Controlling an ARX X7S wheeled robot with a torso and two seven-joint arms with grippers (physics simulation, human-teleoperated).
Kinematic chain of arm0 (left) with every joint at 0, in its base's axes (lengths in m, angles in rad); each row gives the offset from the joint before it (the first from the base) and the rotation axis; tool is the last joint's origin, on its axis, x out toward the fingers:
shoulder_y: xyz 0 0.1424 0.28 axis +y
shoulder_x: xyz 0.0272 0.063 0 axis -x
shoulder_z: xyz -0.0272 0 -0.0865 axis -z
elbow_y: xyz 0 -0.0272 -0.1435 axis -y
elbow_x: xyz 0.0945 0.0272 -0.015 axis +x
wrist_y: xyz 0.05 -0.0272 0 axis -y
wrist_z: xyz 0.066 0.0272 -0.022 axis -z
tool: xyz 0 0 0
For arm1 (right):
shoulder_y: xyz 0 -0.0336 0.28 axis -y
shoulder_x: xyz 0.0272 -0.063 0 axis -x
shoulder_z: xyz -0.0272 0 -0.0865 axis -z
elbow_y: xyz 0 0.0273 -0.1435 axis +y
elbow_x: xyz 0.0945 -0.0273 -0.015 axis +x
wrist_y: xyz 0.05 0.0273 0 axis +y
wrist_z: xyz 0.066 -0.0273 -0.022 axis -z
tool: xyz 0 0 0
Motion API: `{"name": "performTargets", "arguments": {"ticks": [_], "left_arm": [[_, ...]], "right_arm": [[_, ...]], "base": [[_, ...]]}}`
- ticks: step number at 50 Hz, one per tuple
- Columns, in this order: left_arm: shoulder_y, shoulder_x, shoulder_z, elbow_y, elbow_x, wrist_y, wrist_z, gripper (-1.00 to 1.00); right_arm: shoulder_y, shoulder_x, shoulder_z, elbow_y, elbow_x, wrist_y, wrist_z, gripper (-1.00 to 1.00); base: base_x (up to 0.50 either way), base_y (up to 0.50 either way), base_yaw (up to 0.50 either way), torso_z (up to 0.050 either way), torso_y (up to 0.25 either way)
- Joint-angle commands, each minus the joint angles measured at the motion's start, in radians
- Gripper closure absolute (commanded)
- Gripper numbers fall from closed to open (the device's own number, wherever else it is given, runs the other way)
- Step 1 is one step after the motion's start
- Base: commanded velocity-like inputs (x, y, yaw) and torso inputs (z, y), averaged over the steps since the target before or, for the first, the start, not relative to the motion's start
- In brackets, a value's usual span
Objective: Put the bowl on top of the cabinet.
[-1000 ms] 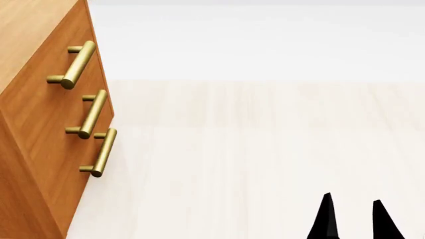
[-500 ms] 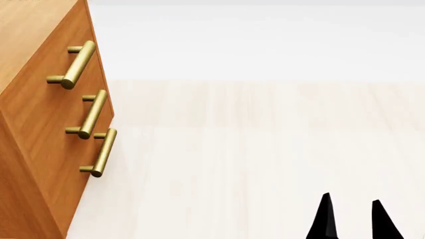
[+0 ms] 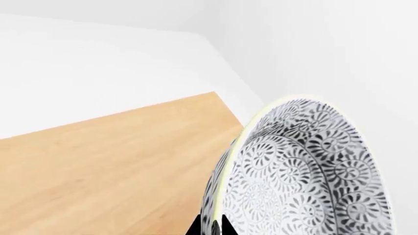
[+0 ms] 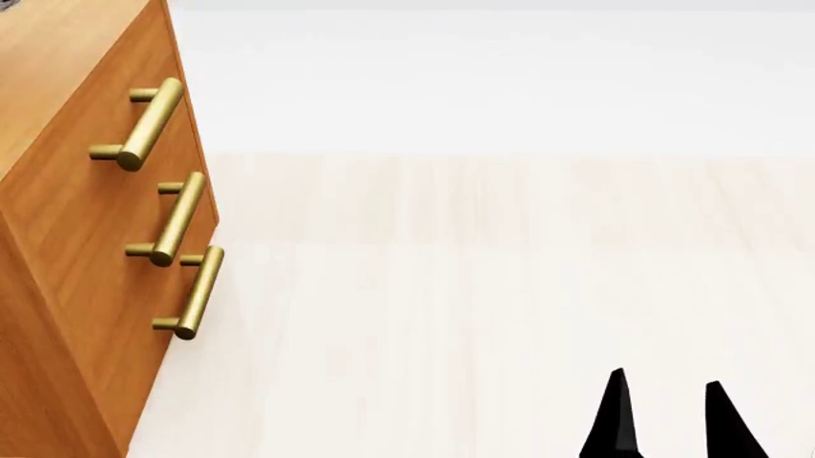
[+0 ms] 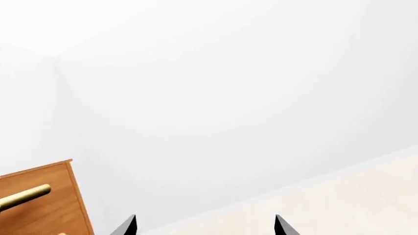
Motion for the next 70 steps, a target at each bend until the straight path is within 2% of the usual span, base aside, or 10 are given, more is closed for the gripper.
{"name": "performTargets", "arguments": {"ticks": [1, 10, 19, 29, 36, 61, 62, 70], "left_arm": [[0.033, -0.009, -0.011, 0.041, -0.008, 0.009, -0.003, 1.0], [0.023, -0.009, -0.003, -0.05, 0.011, 0.058, 0.044, 1.0], [0.061, -0.011, -0.01, 0.007, 0.001, 0.039, 0.02, 1.0], [-0.009, -0.007, 0.018, -0.221, 0.052, 0.154, 0.122, 1.0], [-0.027, -0.009, 0.018, -0.282, 0.069, 0.188, 0.147, 1.0], [-0.02, -0.005, -0.036, -0.285, 0.159, 0.182, 0.162, 1.0], [-0.021, -0.005, -0.038, -0.286, 0.162, 0.182, 0.16, -1.0], [-0.021, -0.001, -0.058, -0.288, 0.208, 0.188, 0.158, -1.0]], "right_arm": [[0.013, -0.006, -0.006, 0.016, -0.012, 0.007, 0.002, -1.0], [0.017, -0.007, -0.006, 0.02, -0.014, 0.01, 0.003, -1.0], [0.018, -0.009, -0.008, 0.022, -0.018, 0.011, 0.003, -1.0], [0.023, -0.012, -0.009, 0.03, -0.024, 0.012, 0.003, -1.0], [0.035, -0.019, -0.013, 0.05, -0.031, 0.016, 0.0, -1.0], [0.038, -0.021, -0.013, 0.054, -0.035, 0.017, 0.0, -1.0], [0.038, -0.021, -0.013, 0.055, -0.035, 0.018, 0.0, -1.0], [0.037, -0.02, -0.012, 0.051, -0.033, 0.019, 0.001, -1.0]], "base": [[0.0, 0.0, 0.0, 0.0, 0.0], [0.0, 0.0, 0.0, 0.0, 0.0], [0.0, 0.0, 0.0, 0.0, 0.001], [0.0, 0.0, 0.0, 0.0, 0.0], [0.0, 0.0, 0.0, 0.0, 0.001], [0.0, 0.0, 0.0, 0.0, 0.0], [0.0, 0.0, 0.0, 0.0, 0.0], [0.0, 0.0, 0.0, 0.0, 0.0]]}}
